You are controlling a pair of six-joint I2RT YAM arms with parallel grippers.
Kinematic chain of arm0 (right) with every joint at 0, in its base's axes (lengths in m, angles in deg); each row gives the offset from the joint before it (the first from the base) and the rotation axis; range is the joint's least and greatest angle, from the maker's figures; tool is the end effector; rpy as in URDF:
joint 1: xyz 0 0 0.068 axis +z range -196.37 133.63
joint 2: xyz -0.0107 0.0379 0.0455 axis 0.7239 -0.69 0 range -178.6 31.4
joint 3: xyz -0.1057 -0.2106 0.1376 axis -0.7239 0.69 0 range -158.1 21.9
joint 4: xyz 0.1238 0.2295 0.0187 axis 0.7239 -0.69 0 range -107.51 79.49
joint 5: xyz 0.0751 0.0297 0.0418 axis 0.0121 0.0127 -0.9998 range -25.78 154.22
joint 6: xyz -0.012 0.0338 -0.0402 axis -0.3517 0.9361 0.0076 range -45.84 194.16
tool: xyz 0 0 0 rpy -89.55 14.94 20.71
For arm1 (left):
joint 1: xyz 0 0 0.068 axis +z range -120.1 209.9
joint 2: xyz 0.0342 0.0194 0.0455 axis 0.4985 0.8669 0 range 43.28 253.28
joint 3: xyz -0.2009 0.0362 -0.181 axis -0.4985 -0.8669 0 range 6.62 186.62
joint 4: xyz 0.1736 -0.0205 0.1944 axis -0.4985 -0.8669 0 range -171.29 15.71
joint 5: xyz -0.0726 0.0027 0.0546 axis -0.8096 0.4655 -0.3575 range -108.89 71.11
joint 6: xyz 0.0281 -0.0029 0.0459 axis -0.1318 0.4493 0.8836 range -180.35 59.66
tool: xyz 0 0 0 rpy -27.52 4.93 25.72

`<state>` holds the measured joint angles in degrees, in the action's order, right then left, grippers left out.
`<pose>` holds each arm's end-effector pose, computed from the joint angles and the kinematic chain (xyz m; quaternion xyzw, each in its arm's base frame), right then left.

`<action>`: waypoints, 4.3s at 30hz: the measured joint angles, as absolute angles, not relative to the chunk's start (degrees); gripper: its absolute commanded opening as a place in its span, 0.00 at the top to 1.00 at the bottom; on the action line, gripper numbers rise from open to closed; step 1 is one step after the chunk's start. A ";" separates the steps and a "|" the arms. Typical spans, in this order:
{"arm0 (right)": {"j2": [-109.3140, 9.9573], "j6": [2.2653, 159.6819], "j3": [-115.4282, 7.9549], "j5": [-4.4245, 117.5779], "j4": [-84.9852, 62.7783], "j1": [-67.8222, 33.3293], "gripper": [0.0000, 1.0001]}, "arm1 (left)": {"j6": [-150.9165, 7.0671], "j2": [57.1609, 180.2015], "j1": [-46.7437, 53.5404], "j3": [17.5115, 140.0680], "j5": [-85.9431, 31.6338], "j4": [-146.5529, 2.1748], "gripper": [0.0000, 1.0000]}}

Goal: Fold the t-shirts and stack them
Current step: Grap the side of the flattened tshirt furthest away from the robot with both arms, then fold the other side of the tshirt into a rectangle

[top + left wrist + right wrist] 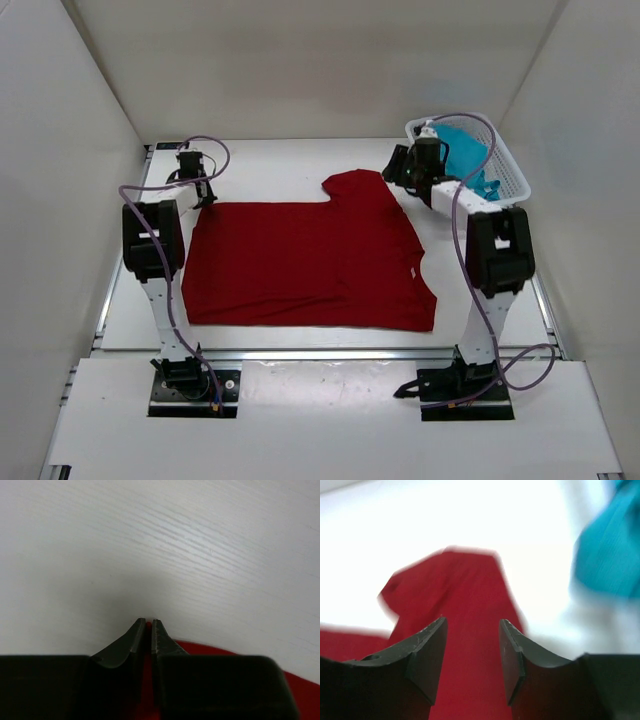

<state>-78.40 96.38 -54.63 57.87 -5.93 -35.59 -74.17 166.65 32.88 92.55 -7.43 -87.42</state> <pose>0.4347 0.0867 0.2252 0.0576 0.8575 0.1903 0.4746 0.4643 0.0312 0.1486 -0.1702 0.9217 0.0619 0.3430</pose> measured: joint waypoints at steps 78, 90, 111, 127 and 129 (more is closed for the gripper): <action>-127.60 93.86 -127.35 45.50 -46.01 -37.07 1.00 | -78.21 164.57 33.89 89.05 -13.42 -84.95 0.97; -125.85 90.69 -136.88 45.72 -60.20 -37.73 1.00 | -81.01 160.26 35.22 84.90 -15.78 -84.14 1.00; -79.40 89.03 -72.84 59.20 -57.05 -26.52 1.00 | -84.44 143.06 34.28 70.56 -19.08 -81.63 1.00; -51.36 95.31 -34.88 57.37 -35.72 -28.55 0.99 | -84.60 132.81 36.49 60.36 -19.36 -81.71 1.00; -46.07 96.60 -31.05 56.93 -34.04 -29.77 1.00 | -84.38 129.29 36.64 59.07 -19.30 -82.02 0.98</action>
<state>-46.07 96.60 -31.05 56.93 -34.04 -29.77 -84.38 129.29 36.64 59.07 -19.30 -82.02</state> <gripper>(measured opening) 0.010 0.196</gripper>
